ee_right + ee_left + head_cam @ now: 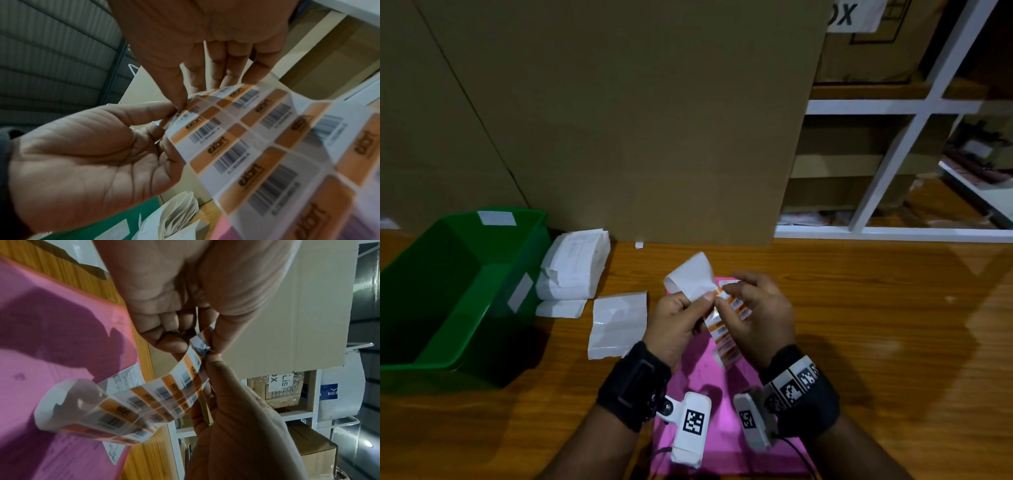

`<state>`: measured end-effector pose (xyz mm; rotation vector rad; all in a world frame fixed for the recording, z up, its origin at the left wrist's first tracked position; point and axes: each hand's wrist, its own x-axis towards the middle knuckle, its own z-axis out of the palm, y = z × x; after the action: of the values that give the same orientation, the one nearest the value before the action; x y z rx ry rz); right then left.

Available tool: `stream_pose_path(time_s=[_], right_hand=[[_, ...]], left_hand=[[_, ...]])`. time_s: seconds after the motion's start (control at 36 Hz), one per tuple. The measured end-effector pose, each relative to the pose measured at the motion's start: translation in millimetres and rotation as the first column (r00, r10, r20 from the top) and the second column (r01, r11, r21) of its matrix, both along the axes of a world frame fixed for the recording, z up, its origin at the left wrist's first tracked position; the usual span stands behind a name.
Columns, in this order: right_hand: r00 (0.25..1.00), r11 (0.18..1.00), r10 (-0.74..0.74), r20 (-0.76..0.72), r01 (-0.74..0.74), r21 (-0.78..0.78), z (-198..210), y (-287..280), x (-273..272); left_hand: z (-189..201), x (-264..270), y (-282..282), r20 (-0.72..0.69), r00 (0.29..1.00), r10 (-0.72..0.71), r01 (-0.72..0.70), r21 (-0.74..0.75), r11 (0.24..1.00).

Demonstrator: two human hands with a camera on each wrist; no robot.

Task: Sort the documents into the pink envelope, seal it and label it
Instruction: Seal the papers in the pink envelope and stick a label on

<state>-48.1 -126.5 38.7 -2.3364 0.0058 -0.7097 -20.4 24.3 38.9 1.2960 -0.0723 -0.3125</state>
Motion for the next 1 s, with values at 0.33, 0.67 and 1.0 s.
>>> stream_pose_path(time_s=[0.33,0.67,1.0], right_hand=[[0.996,0.997,0.006,0.091,0.001,-0.074,-1.7,0.7,0.2],[0.985,0.995,0.023,0.169,-0.005,-0.104,-3.3,1.8,0.6],[0.997,0.993,0.059,0.045,-0.054,-0.100,9.4,-0.3,2.7]], left_hand=[[-1.3,-2.4,1.9,0.073,0.997,-0.002,-0.004,0.084,0.996],[-3.9,-5.2,4.2,0.167,0.986,-0.026,0.002,0.144,0.990],[-5.4,0.2,11.3,0.122,0.992,-0.023,0.007,0.136,0.991]])
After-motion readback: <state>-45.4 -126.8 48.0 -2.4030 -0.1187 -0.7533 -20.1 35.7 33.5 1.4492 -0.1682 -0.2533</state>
